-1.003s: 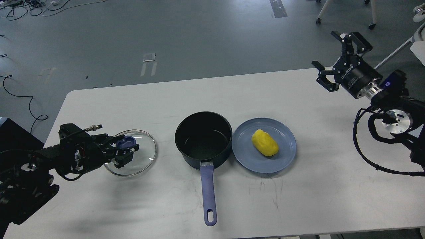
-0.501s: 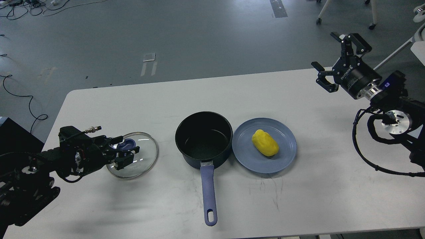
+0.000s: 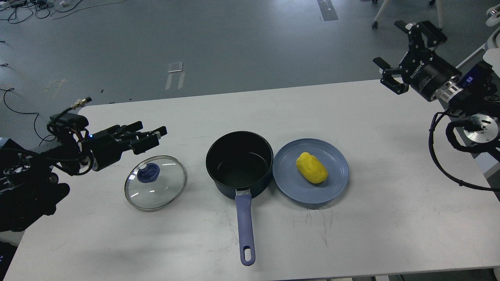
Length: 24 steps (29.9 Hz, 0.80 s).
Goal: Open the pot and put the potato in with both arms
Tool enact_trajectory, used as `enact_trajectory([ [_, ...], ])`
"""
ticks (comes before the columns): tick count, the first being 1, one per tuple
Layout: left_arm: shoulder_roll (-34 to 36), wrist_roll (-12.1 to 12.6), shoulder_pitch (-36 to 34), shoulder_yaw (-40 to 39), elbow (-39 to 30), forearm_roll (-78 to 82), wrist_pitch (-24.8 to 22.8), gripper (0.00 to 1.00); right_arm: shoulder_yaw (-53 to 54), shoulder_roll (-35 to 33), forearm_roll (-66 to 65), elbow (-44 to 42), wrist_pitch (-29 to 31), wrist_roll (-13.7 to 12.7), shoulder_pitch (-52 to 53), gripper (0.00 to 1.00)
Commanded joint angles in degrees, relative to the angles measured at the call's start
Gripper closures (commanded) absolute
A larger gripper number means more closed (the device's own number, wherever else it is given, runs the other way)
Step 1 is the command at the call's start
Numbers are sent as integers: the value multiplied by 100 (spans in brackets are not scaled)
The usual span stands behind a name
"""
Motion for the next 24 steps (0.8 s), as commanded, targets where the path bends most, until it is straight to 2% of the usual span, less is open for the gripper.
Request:
enact_trajectory([
  [1, -19, 0, -586, -2, -9, -1657, -706, 3, -334, -246, -860, 428, 0, 0, 678, 0],
  [3, -36, 0, -719, -2, -9, -2190, -884, 3, -644, -308, -1126, 509, 0, 0, 1033, 0],
  [5, -106, 0, -938, -2, 0, -2986, -1120, 3, -1500, -308, -1686, 701, 0, 0, 1863, 0],
  [8, -203, 0, -1018, -2, -9, -3165, -1148, 3, -2748, -220, -2712, 1008, 0, 0, 2796, 0],
  [9, -203, 0, -1018, -2, -9, -3165, -1148, 3, -2753, -220, -2717, 1010, 0, 0, 2799, 0],
  [11, -291, 0, -1053, -2, -9, -3165, -1148, 3, -3496, 16, -3556, 1176, 0, 0, 3246, 0],
  [19, -528, 0, -1097, -2, -9, -3156, -1148, 3, -4220, 114, -5930, 1730, 0, 0, 3476, 0],
  [24, -590, 0, -1106, -2, -27, -3148, -1148, 3, -4536, 447, -6364, 1801, 0, 0, 3432, 0],
])
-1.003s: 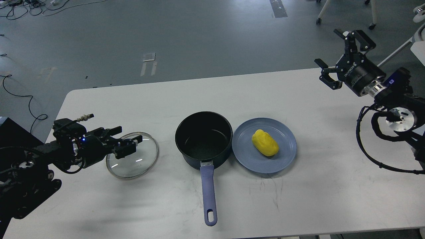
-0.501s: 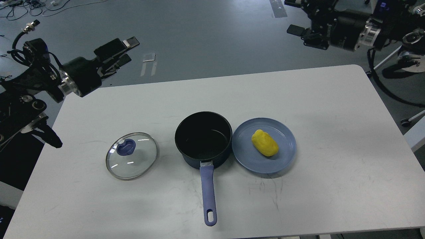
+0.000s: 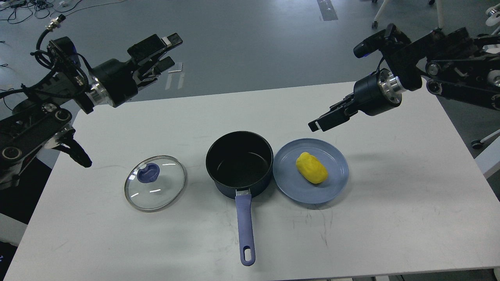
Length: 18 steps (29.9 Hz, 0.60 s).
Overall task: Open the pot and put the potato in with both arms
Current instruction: 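Lower the right gripper onto the yellow potato on the plate and grasp it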
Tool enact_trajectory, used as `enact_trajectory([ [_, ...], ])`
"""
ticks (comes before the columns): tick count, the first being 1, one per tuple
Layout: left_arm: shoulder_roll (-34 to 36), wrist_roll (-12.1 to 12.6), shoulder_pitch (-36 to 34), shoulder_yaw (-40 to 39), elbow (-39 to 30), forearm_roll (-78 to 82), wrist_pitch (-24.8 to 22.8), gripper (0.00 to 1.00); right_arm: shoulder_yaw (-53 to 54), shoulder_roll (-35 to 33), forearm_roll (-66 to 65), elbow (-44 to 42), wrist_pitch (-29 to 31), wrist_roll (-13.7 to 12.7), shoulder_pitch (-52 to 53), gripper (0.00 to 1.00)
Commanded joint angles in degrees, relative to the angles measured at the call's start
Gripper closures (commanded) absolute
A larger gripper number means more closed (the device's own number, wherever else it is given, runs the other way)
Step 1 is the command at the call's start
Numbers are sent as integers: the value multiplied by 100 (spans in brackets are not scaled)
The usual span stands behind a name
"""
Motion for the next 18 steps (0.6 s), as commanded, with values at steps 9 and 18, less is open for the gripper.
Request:
enact_trajectory([
  [9, -59, -1, -81, -1, -74, 19, 0, 3, -965, 1326, -194, -751, -75, 0, -335, 0],
  [18, -86, -1, -81, 8, -83, 19, 0, 3, -1177, 1748, -186, -1077, -480, 0, -564, 0],
])
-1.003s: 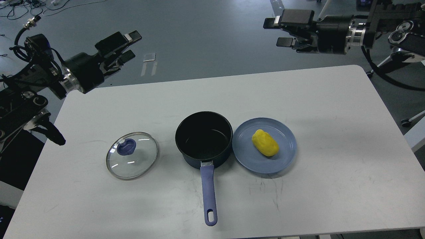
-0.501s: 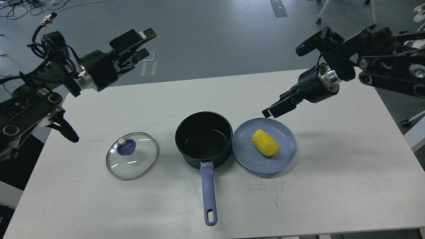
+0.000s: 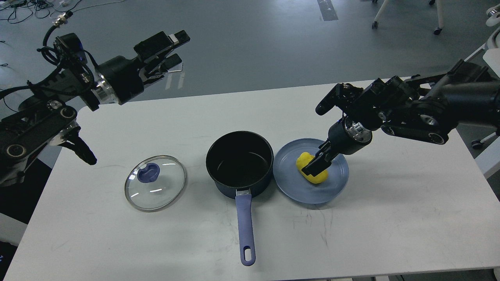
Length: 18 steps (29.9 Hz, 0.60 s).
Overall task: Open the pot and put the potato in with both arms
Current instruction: 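Lower the right gripper onto the yellow potato on the plate and grasp it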
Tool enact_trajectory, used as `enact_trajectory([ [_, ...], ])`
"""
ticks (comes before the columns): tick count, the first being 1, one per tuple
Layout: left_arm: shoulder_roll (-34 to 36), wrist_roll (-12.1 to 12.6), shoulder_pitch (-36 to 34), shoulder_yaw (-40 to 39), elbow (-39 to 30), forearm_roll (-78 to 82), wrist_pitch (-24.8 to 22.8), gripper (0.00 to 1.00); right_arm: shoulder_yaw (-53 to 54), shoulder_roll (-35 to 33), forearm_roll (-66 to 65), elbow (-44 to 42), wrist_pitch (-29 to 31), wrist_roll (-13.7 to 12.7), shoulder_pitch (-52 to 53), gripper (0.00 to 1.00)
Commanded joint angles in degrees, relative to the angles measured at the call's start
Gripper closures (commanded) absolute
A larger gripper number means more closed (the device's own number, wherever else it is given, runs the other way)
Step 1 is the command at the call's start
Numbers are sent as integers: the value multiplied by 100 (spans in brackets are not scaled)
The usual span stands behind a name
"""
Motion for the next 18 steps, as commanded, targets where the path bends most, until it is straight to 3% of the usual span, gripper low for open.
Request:
enact_trajectory([
  [1, -1, -1, -1, 9, -3, 0, 0, 3, -21, 103, 5, -57, -81, 0, -46, 0],
  [18, -1, -1, -1, 0, -3, -9, 9, 3, -241, 376, 14, -443, -389, 0, -301, 0],
])
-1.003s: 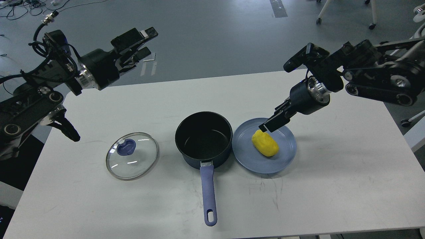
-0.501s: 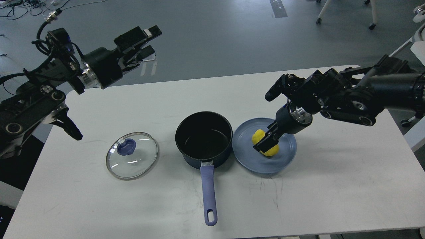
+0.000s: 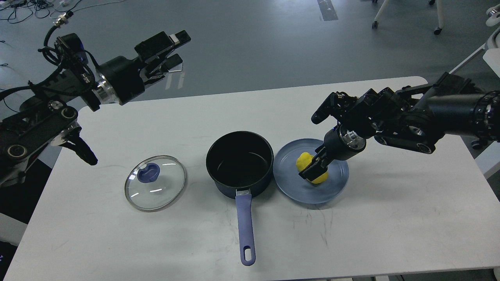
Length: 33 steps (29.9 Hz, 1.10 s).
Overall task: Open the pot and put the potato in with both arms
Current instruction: 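Lower the right gripper onto the yellow potato on the plate and grasp it, then lift the potato and carry it over the open saucepan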
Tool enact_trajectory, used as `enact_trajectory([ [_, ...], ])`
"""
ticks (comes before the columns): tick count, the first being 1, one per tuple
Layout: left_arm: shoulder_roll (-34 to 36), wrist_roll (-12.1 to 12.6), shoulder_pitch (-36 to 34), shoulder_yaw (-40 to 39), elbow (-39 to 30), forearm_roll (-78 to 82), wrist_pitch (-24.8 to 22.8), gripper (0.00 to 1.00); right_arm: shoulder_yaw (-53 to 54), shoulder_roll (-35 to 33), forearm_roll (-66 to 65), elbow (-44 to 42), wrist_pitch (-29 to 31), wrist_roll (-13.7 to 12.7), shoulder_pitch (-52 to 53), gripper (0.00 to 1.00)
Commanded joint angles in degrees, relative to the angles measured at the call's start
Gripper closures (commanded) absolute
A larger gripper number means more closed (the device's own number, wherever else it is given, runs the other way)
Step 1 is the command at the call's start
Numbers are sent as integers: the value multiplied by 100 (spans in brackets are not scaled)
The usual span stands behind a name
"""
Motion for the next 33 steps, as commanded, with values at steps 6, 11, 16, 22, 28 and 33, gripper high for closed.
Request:
enact_trajectory([
  [6, 8, 0, 1, -1, -6, -15, 1, 3, -21, 111, 15, -44, -147, 1, -148, 5],
  [11, 8, 0, 1, -9, -15, -15, 10, 3, -39, 112, 15, -44, -165, 1, -157, 15],
  [16, 8, 0, 1, -18, -15, -15, 10, 3, -91, 111, 15, -79, -165, 1, -157, 42],
  [22, 8, 0, 1, -18, -50, -15, 10, 3, -100, 24, 15, -61, -156, 1, -113, 83],
  [28, 26, 0, -7, -18, -50, -15, 1, 3, -65, -187, 59, 88, -165, 1, 203, 93],
  [33, 52, 0, -7, -18, -103, -24, -17, 3, 136, -319, 112, 185, -165, 1, 774, 93],
])
